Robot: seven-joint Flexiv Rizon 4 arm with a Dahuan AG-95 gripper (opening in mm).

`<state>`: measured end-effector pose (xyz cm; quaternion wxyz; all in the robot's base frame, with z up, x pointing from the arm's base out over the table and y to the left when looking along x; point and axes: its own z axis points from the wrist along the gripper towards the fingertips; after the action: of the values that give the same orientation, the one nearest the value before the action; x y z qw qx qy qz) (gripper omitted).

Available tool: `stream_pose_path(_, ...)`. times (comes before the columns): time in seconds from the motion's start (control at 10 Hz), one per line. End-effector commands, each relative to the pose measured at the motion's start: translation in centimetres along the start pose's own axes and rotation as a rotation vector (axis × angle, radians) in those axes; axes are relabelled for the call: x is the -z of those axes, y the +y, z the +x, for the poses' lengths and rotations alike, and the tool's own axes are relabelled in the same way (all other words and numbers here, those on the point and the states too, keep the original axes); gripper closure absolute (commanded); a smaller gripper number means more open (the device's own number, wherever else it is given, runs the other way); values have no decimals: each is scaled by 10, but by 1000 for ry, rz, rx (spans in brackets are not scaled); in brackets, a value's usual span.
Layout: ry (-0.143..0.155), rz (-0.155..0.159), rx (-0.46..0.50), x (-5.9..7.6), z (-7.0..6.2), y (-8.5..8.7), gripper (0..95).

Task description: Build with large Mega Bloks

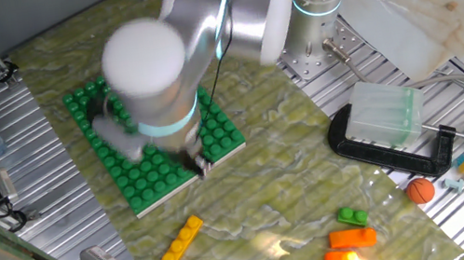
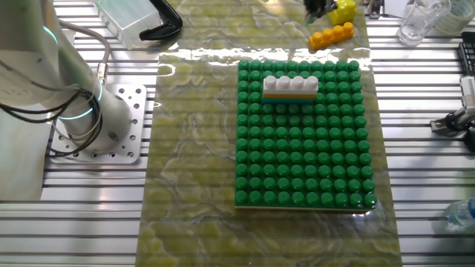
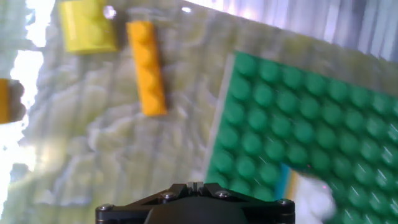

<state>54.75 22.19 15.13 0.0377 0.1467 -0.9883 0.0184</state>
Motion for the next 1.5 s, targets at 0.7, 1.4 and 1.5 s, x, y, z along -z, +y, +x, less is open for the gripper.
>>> stream_pose_path(0.7,-2,-50,-65,-26,-20,2,570)
stream_pose_path(1.4,1,-55,-37,-47,-39,15,570)
stream_pose_path(1.5,-2,-55,-47,-53,-45,18,570)
